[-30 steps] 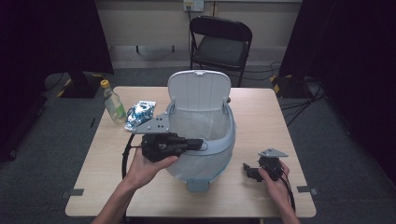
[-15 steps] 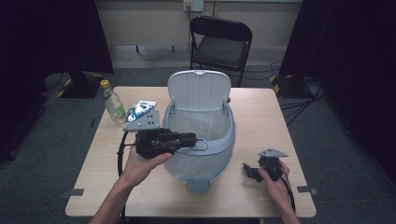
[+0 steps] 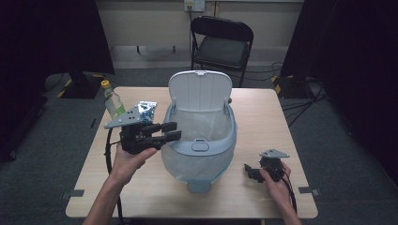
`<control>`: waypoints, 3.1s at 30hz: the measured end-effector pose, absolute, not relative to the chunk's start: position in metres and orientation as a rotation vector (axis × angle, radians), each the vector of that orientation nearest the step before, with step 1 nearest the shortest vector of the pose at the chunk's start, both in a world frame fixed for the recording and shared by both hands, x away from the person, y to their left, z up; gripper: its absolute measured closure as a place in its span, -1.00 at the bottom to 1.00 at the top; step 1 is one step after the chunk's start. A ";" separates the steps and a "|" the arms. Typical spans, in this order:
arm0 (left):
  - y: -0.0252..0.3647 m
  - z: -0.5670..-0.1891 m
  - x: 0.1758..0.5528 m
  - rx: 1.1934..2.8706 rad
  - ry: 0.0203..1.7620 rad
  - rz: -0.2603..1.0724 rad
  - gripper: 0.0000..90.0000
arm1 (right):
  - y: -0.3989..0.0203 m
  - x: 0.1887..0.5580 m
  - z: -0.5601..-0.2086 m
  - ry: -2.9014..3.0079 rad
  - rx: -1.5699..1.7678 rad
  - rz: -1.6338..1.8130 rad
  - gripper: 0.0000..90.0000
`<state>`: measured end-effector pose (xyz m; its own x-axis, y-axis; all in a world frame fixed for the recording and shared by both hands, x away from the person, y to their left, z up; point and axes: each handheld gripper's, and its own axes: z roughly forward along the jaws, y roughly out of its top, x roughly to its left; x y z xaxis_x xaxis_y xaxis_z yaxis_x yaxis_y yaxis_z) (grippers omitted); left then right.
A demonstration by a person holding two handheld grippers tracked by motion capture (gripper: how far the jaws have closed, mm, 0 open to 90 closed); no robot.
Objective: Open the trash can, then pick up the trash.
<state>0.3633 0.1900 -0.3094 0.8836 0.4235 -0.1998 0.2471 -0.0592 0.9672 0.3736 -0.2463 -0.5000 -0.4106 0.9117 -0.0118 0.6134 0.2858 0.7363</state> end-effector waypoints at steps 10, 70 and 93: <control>0.231 -0.318 0.383 1.659 0.641 0.258 0.19 | -0.246 0.374 -0.500 2.127 1.369 0.924 -0.68; 0.264 -0.497 0.525 2.037 1.231 0.529 -0.16 | -0.246 0.374 -0.500 2.127 1.369 0.925 -0.68; 0.285 -0.492 0.518 1.977 1.313 0.394 0.96 | -0.246 0.374 -0.500 2.127 1.369 0.924 -0.68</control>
<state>0.5185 0.2851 -0.4921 0.4346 0.8909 -0.1320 0.6711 -0.2226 0.7071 0.3736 -0.2462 -0.5000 -0.4100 0.9120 -0.0110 0.6142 0.2850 0.7359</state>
